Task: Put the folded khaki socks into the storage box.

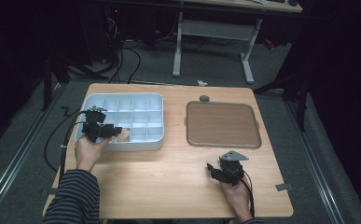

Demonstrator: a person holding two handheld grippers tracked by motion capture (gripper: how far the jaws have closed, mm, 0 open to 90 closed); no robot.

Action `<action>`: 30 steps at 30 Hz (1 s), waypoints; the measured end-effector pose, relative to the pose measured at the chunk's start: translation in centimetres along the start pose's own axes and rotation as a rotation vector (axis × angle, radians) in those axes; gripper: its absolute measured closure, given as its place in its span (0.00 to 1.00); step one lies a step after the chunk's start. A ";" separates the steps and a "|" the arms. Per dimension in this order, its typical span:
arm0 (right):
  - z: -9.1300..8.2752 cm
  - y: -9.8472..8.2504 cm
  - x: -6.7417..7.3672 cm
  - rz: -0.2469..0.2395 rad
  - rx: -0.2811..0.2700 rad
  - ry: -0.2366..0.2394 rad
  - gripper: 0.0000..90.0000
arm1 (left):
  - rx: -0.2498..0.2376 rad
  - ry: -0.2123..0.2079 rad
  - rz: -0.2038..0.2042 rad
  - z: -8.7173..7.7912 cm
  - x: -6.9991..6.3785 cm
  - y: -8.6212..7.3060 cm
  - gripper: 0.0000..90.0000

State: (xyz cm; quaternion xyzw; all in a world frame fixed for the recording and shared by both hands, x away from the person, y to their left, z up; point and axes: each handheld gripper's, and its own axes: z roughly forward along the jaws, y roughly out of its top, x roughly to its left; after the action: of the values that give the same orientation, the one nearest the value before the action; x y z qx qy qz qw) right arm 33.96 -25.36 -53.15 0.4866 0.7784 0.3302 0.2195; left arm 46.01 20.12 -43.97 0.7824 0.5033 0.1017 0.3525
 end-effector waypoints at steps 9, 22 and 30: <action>0.0 0.0 0.0 0.000 0.000 0.000 0.43 | -0.044 -0.010 -0.005 -1.6 0.0 -0.8 0.62; 0.0 0.0 0.0 0.001 0.000 0.000 0.43 | -0.092 -0.016 -0.003 -4.0 -0.1 -2.3 0.63; 0.0 0.0 0.0 0.002 0.000 0.000 0.43 | -0.129 -0.030 -0.011 -5.4 -0.2 -3.3 0.62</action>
State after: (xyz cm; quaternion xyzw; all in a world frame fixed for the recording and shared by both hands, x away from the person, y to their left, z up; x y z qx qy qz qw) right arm 33.97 -25.36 -53.15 0.4874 0.7779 0.3305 0.2194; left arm 40.77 23.23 -42.16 0.7567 0.4946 0.1202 0.4102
